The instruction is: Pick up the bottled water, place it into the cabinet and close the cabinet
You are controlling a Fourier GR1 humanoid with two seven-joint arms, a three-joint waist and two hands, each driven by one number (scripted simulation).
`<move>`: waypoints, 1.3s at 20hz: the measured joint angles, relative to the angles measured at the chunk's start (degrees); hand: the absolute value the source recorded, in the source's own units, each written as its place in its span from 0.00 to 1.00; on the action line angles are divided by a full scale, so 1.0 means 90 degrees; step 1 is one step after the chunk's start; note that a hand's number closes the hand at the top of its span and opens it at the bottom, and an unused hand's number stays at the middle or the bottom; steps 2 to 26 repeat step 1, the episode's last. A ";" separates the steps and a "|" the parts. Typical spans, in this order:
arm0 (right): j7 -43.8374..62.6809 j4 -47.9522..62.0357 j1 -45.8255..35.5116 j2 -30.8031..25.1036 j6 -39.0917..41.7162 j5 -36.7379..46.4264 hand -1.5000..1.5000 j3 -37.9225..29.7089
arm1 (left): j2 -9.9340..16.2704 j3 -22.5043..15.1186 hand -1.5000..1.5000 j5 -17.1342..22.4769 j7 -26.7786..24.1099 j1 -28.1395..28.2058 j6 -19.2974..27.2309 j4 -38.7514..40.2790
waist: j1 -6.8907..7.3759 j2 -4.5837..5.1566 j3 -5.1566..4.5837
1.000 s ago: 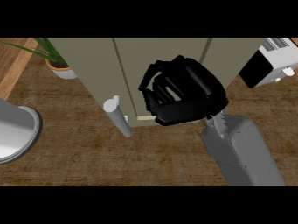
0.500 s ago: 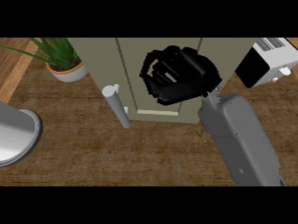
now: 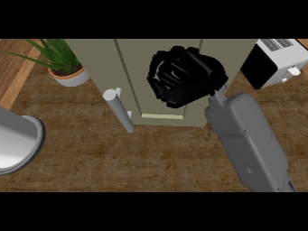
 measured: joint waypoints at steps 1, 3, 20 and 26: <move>0.0018 -0.0004 0.0010 -0.0017 0.0063 -0.0048 1.00 -0.0026 | 0.0044 0.0046 0.00 0.0067 0.0041 0.0011 -0.0010 -0.0015 | -0.0004 -0.0004 0.0008; 0.0018 -0.0004 0.0010 -0.0017 0.0063 -0.0048 1.00 -0.0026 | 0.0044 0.0046 0.00 0.0067 0.0041 0.0011 -0.0010 -0.0015 | -0.0004 -0.0004 0.0008; 0.0018 -0.0004 0.0010 -0.0017 0.0063 -0.0048 1.00 -0.0026 | 0.0044 0.0046 0.00 0.0067 0.0041 0.0011 -0.0010 -0.0015 | -0.0004 -0.0004 0.0008; 0.0018 -0.0004 0.0010 -0.0017 0.0063 -0.0048 1.00 -0.0026 | 0.0044 0.0046 0.00 0.0067 0.0041 0.0011 -0.0010 -0.0015 | -0.0004 -0.0004 0.0008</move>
